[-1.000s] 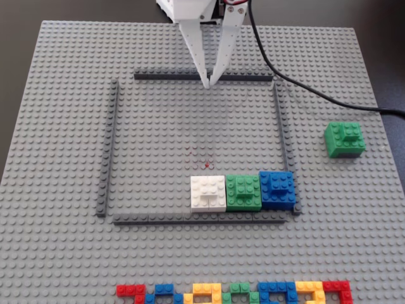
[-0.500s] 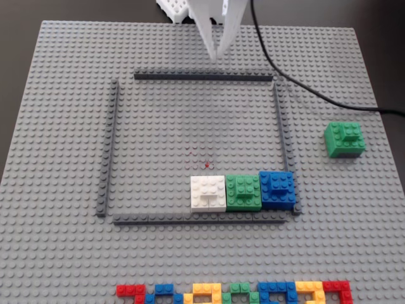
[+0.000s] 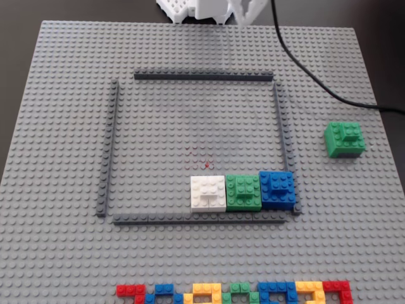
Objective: Grab the cube and place it into the grid
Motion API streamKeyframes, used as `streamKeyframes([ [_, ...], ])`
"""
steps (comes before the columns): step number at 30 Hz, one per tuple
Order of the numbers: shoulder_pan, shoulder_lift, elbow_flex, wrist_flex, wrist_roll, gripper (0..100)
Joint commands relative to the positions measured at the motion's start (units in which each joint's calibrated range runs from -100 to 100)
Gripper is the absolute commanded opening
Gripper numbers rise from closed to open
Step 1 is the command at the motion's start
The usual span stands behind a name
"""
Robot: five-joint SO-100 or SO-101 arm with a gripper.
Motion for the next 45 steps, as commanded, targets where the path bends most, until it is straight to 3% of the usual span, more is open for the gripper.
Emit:
streamKeyframes([
  [1, -2.4, 8.5, -14.1, 1.2, -2.0, 0],
  [13, -10.5, 35.8, -44.8, 6.1, -9.0, 0],
  [29, -16.8, 65.7, -74.9, 7.5, -12.7, 1],
  [36, -16.4, 73.3, -79.4, 7.4, -12.5, 8],
  [42, -15.1, 76.5, -78.8, 7.2, -11.6, 26],
  [45, -14.2, 77.9, -77.2, 6.4, -11.3, 29],
])
